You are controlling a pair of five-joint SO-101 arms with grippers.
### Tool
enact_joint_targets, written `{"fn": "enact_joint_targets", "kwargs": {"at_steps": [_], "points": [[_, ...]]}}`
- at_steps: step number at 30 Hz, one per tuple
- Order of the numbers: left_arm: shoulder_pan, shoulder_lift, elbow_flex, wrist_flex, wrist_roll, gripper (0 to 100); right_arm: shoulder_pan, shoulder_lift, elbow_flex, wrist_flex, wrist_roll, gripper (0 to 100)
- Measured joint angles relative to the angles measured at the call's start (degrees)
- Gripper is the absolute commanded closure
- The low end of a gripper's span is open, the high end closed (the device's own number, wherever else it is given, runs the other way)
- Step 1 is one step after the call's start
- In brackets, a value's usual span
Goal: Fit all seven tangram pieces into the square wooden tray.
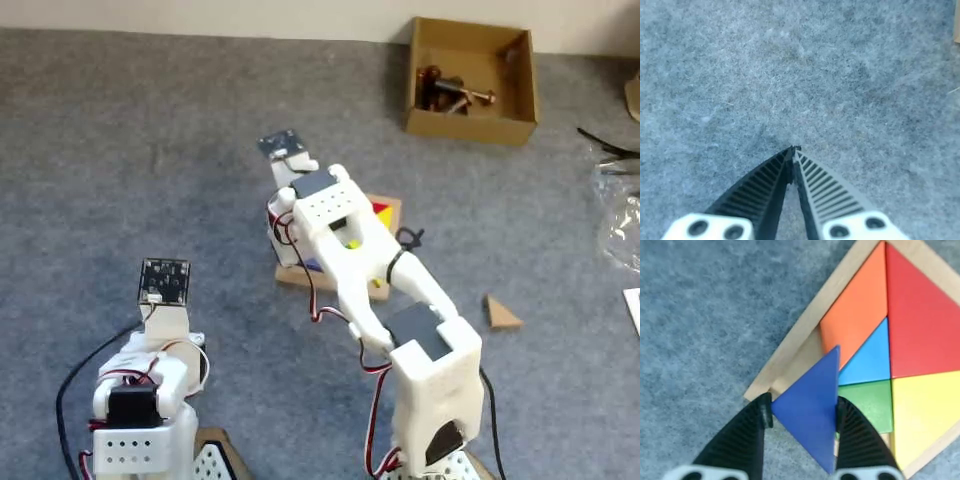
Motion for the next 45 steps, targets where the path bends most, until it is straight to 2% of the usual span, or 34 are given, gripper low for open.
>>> {"fn": "enact_joint_targets", "kwargs": {"at_steps": [35, 41, 45], "points": [[0.0, 0.0, 0.0, 0.0, 0.0, 99, -2.64, 0.0, 0.0, 0.0, 0.0, 89.5], [0.0, 0.0, 0.0, 0.0, 0.0, 99, -2.64, 0.0, 0.0, 0.0, 0.0, 83.1], [0.0, 0.0, 0.0, 0.0, 0.0, 99, -2.64, 0.0, 0.0, 0.0, 0.0, 82.6]]}}
